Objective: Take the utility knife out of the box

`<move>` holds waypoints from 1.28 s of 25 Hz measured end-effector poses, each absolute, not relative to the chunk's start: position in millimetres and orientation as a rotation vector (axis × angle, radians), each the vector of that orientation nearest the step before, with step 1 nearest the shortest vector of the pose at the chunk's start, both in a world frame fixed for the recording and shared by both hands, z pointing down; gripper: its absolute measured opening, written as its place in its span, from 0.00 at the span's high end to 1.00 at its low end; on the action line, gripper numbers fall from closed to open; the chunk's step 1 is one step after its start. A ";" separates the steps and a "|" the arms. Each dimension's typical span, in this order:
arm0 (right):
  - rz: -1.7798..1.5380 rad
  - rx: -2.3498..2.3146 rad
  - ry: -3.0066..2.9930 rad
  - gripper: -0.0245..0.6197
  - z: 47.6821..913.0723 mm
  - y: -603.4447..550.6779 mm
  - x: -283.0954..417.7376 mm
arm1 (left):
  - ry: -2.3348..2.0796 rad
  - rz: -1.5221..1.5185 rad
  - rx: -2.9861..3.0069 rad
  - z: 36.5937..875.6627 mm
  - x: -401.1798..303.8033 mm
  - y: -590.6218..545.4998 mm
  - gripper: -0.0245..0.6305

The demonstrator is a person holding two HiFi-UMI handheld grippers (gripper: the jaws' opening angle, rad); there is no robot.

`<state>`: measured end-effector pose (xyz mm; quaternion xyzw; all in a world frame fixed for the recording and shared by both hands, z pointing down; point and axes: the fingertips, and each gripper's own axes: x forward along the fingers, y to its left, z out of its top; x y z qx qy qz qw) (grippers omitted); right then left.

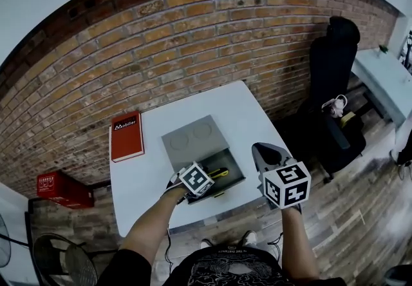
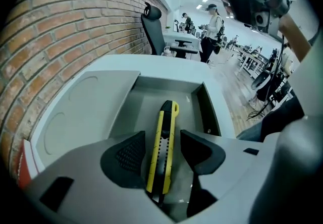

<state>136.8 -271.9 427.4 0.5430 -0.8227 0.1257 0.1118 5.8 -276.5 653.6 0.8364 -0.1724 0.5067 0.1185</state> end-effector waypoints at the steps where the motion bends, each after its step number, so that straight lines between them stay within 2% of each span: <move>1: 0.373 1.598 -2.409 0.93 428.6 -270.6 138.7 | -0.500 1.491 2.439 656.3 5.0 -276.7 0.61; 10: 0.393 1.635 -2.370 0.93 433.9 -263.8 154.3 | -0.439 1.542 2.412 662.5 7.8 -273.8 0.63; 17: 0.404 1.626 -2.364 0.93 438.6 -260.8 154.8 | -0.454 1.562 2.397 661.8 11.0 -273.3 0.75; 32: 0.404 1.623 -2.379 0.93 436.3 -259.6 158.0 | -0.575 1.511 2.374 651.5 5.3 -274.4 0.77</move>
